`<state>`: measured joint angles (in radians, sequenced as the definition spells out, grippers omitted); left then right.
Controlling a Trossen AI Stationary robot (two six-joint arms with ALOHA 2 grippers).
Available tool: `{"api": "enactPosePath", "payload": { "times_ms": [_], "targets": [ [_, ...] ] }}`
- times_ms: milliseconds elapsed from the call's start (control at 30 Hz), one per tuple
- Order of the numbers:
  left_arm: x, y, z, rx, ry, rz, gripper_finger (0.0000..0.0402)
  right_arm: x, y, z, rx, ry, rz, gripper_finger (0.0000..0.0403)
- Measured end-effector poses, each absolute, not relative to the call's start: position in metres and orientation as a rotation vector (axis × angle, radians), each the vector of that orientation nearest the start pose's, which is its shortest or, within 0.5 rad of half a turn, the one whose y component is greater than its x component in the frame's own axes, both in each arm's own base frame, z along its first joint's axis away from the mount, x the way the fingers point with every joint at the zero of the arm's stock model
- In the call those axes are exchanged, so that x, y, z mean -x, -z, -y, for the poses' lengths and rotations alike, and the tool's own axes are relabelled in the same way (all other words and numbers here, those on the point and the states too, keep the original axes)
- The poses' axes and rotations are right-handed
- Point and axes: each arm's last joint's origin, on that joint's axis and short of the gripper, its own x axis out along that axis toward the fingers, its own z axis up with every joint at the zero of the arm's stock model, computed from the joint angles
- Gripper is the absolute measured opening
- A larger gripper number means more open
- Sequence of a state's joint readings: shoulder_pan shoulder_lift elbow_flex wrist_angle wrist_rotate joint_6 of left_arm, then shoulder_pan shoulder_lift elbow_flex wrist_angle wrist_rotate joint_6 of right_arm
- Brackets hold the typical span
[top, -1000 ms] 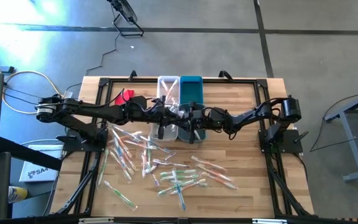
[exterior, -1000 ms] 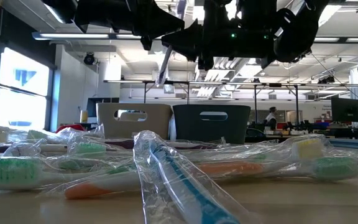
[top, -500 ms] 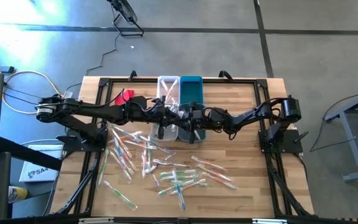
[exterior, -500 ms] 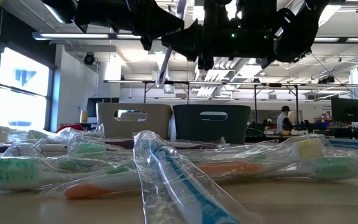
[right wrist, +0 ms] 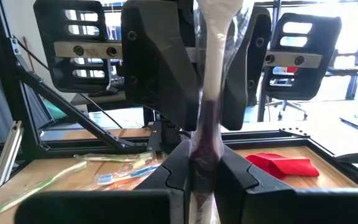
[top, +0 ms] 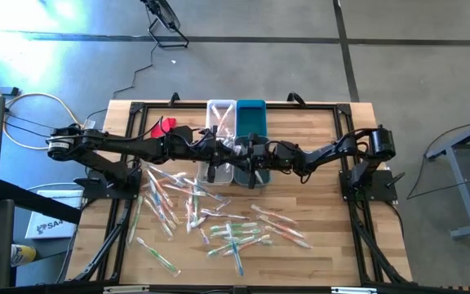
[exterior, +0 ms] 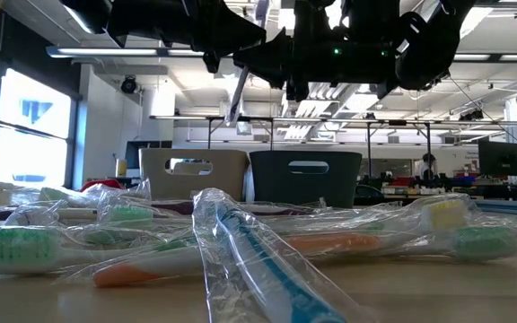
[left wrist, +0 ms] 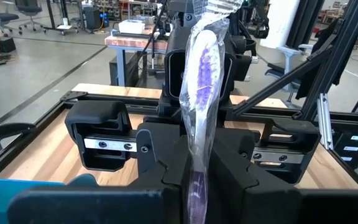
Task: Pick & Place Toothbrushes
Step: Put the violet toothbrush into the light blue bin
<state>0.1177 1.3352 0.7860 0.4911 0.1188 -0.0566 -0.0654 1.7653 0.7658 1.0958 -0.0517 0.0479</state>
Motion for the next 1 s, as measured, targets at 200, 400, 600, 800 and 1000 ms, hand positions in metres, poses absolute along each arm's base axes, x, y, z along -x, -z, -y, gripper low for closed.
{"api": "enactPosePath", "payload": {
  "times_ms": [200, 400, 600, 800, 1000],
  "targets": [
    [-0.2933, -0.2775, -0.0312, 0.062, 0.001, -0.063, 0.0051, -0.3495, -0.1982, 0.0214, -0.043, 0.011, 0.096, 0.0037],
    [-0.2930, -0.2740, -0.0311, 0.013, 0.003, -0.097, 0.0052, -0.3495, -0.1981, 0.0214, -0.043, 0.011, 0.096, 0.0038],
    [-0.2930, -0.2735, -0.0311, 0.024, 0.002, -0.102, 0.0052, -0.3495, -0.1981, 0.0215, -0.043, 0.012, 0.096, 0.0036],
    [-0.2930, -0.2742, -0.0311, 0.058, 0.000, -0.095, 0.0052, -0.3495, -0.1983, 0.0214, -0.043, 0.011, 0.097, 0.0038],
    [-0.2930, -0.2742, -0.0323, 0.070, -0.046, -0.094, 0.0052, -0.3495, -0.1982, 0.0217, -0.044, 0.014, 0.097, 0.0037]
  ]
}}
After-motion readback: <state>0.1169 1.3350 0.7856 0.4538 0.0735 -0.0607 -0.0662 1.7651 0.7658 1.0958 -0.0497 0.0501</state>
